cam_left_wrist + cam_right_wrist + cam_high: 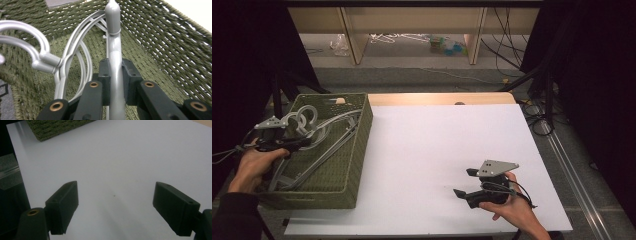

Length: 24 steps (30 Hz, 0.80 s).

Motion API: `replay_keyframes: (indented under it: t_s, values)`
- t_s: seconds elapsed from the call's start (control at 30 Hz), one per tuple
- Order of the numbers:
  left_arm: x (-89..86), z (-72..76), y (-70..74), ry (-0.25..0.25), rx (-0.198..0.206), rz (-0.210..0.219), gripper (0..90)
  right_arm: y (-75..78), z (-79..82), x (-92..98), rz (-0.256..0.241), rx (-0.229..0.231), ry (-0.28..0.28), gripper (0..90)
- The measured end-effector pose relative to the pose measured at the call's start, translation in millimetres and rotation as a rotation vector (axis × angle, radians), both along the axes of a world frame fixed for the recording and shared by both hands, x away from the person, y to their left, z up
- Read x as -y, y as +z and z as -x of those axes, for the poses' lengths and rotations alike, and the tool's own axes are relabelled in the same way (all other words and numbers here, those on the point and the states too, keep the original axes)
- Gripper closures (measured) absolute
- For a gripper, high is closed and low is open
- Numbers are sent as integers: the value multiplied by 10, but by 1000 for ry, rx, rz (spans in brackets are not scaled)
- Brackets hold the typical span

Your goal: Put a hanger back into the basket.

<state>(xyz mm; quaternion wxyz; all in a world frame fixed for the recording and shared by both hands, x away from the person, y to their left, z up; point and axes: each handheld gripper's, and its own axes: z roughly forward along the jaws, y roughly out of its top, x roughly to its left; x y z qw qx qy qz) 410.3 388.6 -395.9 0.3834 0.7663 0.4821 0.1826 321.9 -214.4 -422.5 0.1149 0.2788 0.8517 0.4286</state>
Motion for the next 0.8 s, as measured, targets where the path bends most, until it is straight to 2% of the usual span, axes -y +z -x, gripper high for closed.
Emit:
replay_keyframes:
  t_s: [0.17,0.37,0.6,0.63,0.7,0.73,0.8]
  values:
    - [-27,-24,-34,44,-7,-18,784,2,3,-1,1,-1,4,216]
    - [-17,-49,-128,73,-39,-87,781,6,6,5,-5,-2,0,215]
    - [-52,-57,-172,115,-34,-89,781,-6,1,6,2,-2,6,215]
    - [-91,-55,-152,87,-57,-137,780,-6,1,6,2,-3,7,215]
    - [-83,-60,-177,119,-47,-118,780,-4,-3,7,0,0,1,215]
    - [-97,-59,-171,115,-57,-140,780,-6,-3,14,1,1,0,215]
    - [-96,-65,-184,128,-57,-146,779,-9,-1,19,-1,-2,-1,215]
